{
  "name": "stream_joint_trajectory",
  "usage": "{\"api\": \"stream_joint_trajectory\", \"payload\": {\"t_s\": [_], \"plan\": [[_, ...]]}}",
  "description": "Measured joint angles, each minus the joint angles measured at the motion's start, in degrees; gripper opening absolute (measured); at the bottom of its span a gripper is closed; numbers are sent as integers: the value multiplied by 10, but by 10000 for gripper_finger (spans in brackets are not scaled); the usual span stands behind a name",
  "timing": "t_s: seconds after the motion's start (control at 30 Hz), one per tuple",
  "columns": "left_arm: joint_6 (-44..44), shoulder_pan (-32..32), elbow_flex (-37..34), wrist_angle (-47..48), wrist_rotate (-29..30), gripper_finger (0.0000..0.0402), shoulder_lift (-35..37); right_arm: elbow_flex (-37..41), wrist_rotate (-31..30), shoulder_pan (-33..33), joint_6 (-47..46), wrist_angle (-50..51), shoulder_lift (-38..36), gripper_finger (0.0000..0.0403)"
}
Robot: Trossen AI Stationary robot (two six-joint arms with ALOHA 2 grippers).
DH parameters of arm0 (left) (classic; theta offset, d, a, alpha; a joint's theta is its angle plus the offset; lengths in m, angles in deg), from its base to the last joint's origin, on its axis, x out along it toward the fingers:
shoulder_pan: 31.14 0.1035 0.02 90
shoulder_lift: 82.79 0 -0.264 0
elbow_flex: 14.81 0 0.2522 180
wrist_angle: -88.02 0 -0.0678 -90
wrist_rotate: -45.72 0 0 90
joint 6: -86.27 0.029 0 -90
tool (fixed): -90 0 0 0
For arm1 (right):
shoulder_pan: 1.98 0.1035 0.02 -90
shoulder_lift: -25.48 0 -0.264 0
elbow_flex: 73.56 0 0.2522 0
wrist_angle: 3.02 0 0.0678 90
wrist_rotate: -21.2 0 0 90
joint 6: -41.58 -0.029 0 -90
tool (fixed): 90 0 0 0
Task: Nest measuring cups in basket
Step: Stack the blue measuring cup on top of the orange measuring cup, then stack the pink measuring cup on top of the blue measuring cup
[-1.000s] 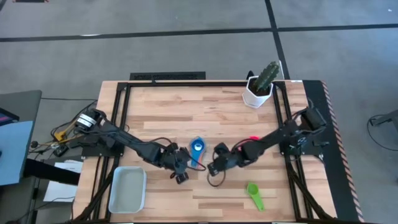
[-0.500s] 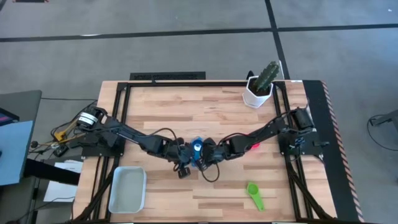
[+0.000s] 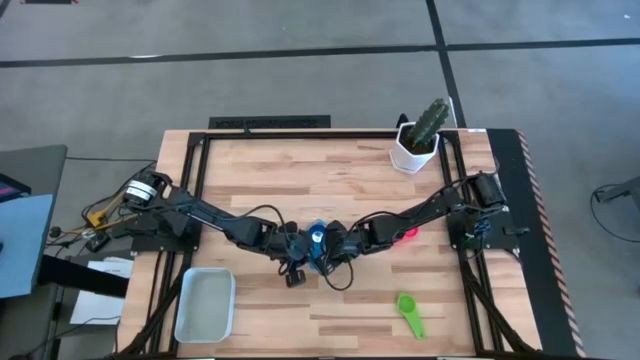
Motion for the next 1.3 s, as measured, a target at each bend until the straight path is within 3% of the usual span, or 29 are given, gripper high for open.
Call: {"api": "stream_joint_trajectory", "payload": {"t_s": [0.27, 0.63, 0.9, 1.07, 1.3], "plan": [[-35, 0, 1, 44, 6, 23, 37, 0, 13, 10, 6, 54, -34, 33], [-43, -4, -2, 135, 114, 23, 138, 20, -8, 83, -47, 202, -110, 66], [-48, -6, -2, 116, 160, 23, 165, 76, -25, 183, -187, 207, -151, 99], [-45, -13, -6, 112, 178, 23, 173, 104, -73, 247, -294, 209, -183, 113], [-97, -33, -116, 1, 182, 23, 233, 104, -149, 296, -327, 232, -220, 135]]}}
